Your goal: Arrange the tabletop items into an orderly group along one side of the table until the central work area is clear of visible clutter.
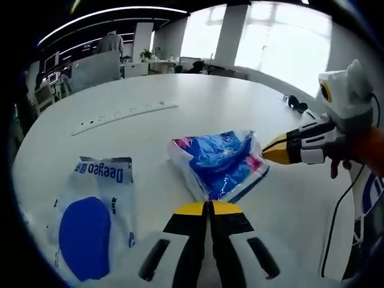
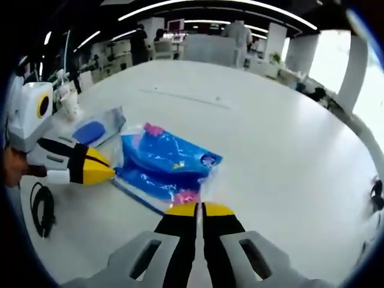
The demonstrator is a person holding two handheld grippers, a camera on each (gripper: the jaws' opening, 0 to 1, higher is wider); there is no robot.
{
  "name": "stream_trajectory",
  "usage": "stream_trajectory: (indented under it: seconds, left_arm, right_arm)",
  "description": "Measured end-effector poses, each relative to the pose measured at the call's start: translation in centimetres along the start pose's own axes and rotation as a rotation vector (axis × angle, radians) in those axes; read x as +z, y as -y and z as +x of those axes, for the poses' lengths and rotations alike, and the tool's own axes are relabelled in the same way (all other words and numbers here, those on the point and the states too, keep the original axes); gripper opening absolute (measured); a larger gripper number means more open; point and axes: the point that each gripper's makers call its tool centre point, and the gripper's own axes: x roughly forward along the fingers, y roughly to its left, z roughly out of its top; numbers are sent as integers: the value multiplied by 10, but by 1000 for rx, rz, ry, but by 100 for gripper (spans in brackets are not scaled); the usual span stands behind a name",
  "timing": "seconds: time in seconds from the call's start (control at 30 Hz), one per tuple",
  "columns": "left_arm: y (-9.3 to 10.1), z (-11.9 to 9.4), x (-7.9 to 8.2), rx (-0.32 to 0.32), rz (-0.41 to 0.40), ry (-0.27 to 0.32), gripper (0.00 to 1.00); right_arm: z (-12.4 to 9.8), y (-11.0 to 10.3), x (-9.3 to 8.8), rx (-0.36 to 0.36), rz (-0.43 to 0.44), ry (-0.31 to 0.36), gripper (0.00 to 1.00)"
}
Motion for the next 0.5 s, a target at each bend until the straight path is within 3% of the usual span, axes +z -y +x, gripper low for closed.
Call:
stream_trajectory:
  seconds: [0.27,0.5]
  left_arm:
    - [1,0,1,-4,-17,0,2]
    - [-2,-7,3,14,18,12,9]
  right_arm:
    - [0,3,0,-12,-6,23,2]
    - [-4,5,1,-45,-21,73,17]
